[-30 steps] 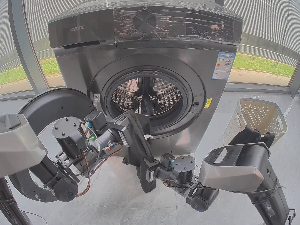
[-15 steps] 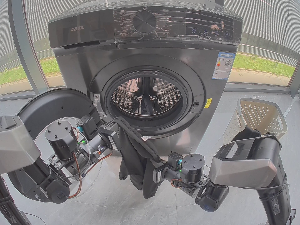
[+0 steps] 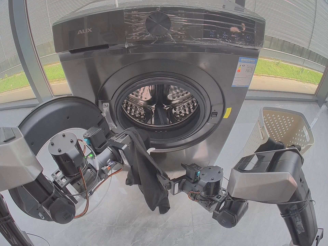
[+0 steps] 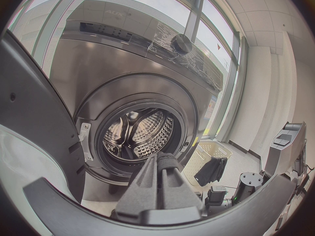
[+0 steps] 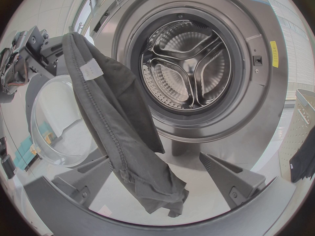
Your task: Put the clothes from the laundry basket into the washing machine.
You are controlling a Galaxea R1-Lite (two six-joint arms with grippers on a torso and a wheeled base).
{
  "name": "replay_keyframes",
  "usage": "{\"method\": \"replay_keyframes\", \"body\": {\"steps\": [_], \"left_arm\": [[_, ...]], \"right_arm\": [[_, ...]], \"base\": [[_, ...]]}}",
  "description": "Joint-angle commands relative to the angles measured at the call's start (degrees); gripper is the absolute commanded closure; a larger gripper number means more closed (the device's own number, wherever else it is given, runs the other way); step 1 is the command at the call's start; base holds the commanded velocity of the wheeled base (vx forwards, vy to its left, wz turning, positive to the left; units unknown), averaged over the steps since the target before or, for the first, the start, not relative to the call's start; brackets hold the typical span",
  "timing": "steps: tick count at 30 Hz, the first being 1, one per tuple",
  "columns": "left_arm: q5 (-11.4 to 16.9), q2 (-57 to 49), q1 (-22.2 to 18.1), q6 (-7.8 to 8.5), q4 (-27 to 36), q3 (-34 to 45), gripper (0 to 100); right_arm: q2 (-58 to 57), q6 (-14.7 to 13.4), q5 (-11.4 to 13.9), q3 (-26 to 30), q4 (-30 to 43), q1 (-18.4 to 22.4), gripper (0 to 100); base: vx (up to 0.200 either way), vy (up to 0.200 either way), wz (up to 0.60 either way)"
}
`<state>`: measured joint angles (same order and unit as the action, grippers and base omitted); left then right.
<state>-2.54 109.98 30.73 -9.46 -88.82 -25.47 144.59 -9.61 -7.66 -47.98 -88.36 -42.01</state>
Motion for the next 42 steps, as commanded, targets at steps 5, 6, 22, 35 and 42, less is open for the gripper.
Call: {"method": "replay_keyframes", "body": {"steps": [5,6,22,35,42], "left_arm": [[-0.1,-0.12,0.73,-0.03,-0.04,0.07,100],[-0.01,-0.21,0.73,-0.03,-0.04,0.07,100],[-0.1,-0.74,1.08,-0.47,-0.04,-0.37,100],[0.43,-1.88,0.21,-0.56,-0.04,2.53,100],[0.78,-3.9,-0.15,-0.12,-0.04,5.95,100]], "right_arm": [[1.75,-0.06,-0.08,-1.41,-0.06,0.08,0],[1.75,-0.06,-0.08,-1.59,-0.15,0.08,0],[4.03,0.03,-0.17,-2.82,0.03,0.08,0],[-1.59,0.64,-0.25,-1.59,-0.15,2.81,100],[-18.56,0.91,-0.25,5.44,-0.15,4.92,100]], "base": [[0.0,0.0,0.0],[0.0,0.0,0.0],[0.0,0.0,0.0],[0.0,0.0,0.0],[0.0,0.0,0.0]]}}
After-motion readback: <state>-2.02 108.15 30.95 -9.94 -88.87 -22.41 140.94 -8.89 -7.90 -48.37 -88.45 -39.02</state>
